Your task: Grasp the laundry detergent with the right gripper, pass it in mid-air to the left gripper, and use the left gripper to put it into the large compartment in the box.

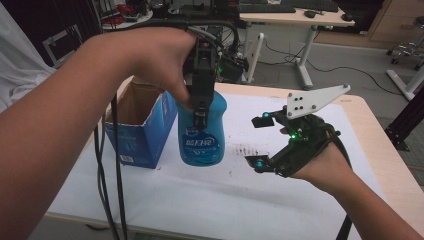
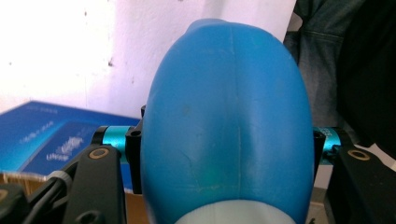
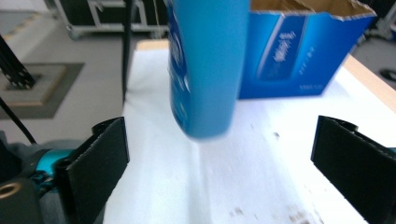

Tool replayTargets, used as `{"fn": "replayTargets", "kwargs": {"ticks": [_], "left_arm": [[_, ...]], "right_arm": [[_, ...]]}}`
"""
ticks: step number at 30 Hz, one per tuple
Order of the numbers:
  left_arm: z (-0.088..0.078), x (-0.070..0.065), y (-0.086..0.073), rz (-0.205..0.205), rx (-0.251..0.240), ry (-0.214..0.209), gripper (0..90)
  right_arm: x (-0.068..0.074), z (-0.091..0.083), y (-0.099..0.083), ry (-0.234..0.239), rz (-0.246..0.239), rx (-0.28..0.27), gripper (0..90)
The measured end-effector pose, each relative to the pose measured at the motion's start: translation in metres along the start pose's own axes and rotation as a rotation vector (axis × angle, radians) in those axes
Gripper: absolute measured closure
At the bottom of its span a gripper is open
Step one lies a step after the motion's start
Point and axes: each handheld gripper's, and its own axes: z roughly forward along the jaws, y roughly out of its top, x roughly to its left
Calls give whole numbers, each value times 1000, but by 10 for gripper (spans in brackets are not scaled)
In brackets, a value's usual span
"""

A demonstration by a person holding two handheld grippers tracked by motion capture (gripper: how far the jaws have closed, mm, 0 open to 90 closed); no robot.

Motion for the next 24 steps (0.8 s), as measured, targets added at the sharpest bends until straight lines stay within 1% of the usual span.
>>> {"fn": "replayTargets", "kwargs": {"ticks": [1, 6, 7, 8, 10, 12, 15, 16, 18, 20, 22, 24], "left_arm": [[-4, 2, -4, -17, -1, 0, 400], [-14, 7, -16, -62, -3, 3, 399], [-17, 9, -21, -85, -6, 0, 399], [-19, 10, -23, -92, -6, 0, 400], [-24, 14, -30, -117, -9, -5, 399], [-30, 17, -39, -150, -17, -6, 399], [-39, 24, -53, -208, -27, -6, 399], [-42, 28, -59, -234, -25, -7, 399], [-46, 31, -66, -271, -26, -6, 399], [-50, 36, -74, -326, -18, -9, 399], [-55, 42, -83, -397, -15, -12, 398], [-58, 46, -88, -445, -10, -11, 398]], "right_arm": [[-1, -1, 1, -3, -1, 16, 33], [-5, -8, 6, -16, -6, 67, 17], [-6, -8, 6, -20, -5, 75, 8], [-8, -10, 7, -23, -5, 95, 6], [-10, -12, 8, -26, -8, 118, 5], [-11, -14, 9, -29, -10, 139, 5], [-13, -17, 11, -35, -15, 156, 5], [-13, -18, 11, -35, -14, 164, 6], [-15, -20, 12, -36, -14, 177, 6], [-16, -20, 13, -37, -13, 184, 6], [-17, -21, 13, -41, -14, 193, 6], [-18, -20, 12, -43, -12, 200, 6]]}}
